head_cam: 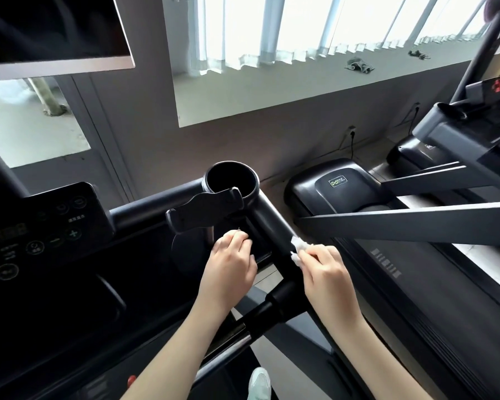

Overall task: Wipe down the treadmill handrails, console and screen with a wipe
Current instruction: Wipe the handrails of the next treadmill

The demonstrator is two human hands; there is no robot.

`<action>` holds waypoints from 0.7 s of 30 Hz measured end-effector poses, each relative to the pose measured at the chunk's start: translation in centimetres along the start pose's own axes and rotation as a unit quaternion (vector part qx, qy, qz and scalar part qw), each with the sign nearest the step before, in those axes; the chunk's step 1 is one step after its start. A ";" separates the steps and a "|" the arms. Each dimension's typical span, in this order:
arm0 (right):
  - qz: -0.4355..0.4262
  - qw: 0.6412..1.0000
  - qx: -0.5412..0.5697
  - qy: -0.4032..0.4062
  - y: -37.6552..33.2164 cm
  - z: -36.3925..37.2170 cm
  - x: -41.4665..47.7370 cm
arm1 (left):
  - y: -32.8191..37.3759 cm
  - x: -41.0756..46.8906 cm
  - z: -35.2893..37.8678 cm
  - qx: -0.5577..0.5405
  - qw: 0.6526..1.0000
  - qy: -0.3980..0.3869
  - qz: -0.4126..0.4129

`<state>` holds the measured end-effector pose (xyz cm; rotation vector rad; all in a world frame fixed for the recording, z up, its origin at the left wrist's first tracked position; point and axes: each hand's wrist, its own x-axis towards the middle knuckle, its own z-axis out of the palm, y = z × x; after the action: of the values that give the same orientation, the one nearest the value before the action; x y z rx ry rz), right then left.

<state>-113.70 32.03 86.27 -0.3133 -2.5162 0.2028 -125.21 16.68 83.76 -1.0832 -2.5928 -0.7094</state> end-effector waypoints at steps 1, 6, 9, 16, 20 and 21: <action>0.005 1.000 0.003 -0.002 0.0 -0.3 -0.3 | 0.0 0.0 0.0 0.000 1.000 -0.001 0.000; 0.028 0.998 0.049 0.021 -0.3 1.7 3.7 | 0.0 0.1 0.0 0.012 1.000 0.000 0.001; -0.001 0.999 0.044 0.001 -0.4 1.6 2.8 | 0.0 0.0 0.1 0.012 1.000 0.000 0.003; -0.153 0.985 -0.013 -0.076 0.5 -0.3 0.3 | 0.1 0.1 -0.1 0.007 1.000 -0.006 0.002; -0.250 0.947 -0.039 -0.197 0.0 2.1 1.6 | 0.0 0.0 -0.1 0.005 1.000 -0.011 -0.001; -0.272 0.933 -0.064 -0.228 0.0 2.1 1.6 | 0.0 0.0 -0.2 0.003 1.000 -0.013 -0.001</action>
<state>-116.22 32.33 85.44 0.4398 -2.9623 -0.1278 -125.19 16.58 83.89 -1.0950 -2.6168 -0.6910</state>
